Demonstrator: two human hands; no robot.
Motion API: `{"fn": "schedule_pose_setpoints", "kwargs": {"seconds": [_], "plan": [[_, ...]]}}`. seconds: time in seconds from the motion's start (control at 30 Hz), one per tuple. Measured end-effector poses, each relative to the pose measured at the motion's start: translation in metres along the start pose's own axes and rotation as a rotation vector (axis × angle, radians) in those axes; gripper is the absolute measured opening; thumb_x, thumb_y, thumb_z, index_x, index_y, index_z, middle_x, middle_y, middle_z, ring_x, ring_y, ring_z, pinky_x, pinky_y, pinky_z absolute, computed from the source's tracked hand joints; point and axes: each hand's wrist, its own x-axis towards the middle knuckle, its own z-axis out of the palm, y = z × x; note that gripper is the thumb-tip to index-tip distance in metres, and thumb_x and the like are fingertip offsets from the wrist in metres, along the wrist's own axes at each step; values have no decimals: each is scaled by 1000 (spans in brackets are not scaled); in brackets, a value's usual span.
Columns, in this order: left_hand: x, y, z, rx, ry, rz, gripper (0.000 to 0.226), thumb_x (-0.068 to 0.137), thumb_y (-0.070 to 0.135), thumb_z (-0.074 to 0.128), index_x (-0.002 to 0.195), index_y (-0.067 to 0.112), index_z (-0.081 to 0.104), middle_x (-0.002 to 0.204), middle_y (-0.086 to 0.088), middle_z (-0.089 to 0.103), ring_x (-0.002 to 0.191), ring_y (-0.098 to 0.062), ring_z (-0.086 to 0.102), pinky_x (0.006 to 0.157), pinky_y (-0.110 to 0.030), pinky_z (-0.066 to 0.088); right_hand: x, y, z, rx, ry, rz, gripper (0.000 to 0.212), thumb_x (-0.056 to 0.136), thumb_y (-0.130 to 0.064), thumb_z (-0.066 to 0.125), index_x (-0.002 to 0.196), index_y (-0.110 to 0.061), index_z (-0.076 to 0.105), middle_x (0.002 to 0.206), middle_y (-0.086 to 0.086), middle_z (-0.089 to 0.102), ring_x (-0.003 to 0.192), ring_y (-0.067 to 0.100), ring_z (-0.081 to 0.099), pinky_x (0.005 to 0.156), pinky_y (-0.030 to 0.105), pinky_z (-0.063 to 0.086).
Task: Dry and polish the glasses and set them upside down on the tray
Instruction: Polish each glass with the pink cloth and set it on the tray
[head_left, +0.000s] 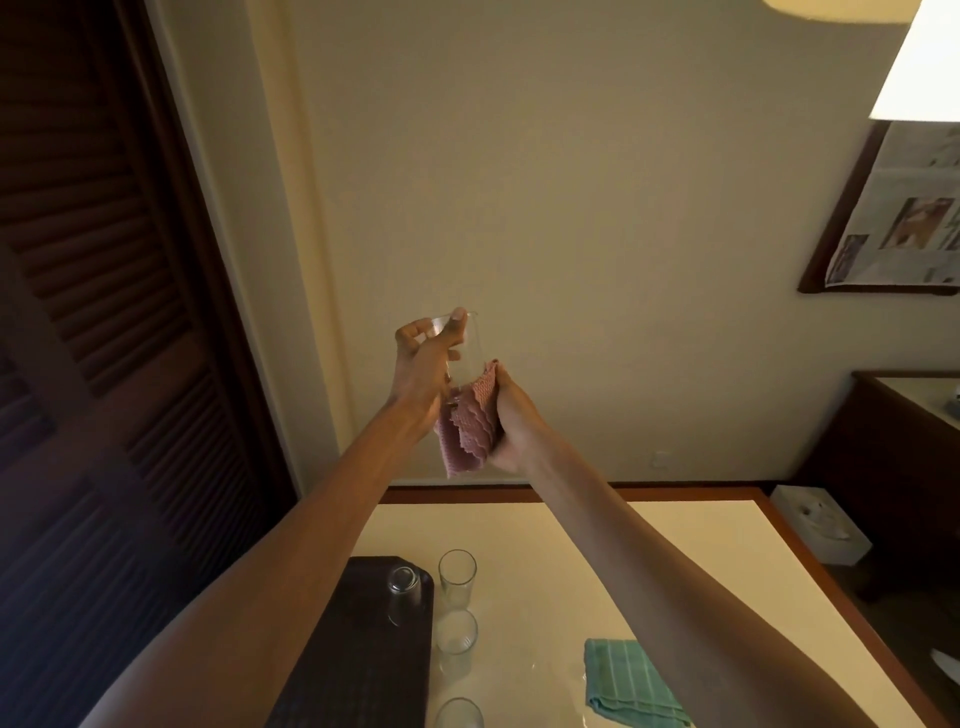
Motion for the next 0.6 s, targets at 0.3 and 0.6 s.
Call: {"fn": "schedule_pose_setpoints", "kwargs": {"seconds": [0.3, 0.6], "plan": [[8, 11, -32, 750, -177, 283, 45, 91, 62, 63, 103, 19, 63, 90, 3, 62, 81, -15, 60, 72, -32, 47, 8, 0, -3, 55, 143, -192, 68, 100, -63, 32, 99, -4, 65, 83, 14, 72, 69, 28, 67, 75, 41, 57], [-10, -2, -14, 894, 76, 309, 67, 82, 68, 23, 92, 9, 54, 80, -6, 57, 73, -24, 53, 64, -36, 38, 6, 7, -9, -350, 230, -622, 56, 101, -59, 28, 89, -17, 64, 88, 14, 74, 78, 33, 71, 74, 47, 56]]}}
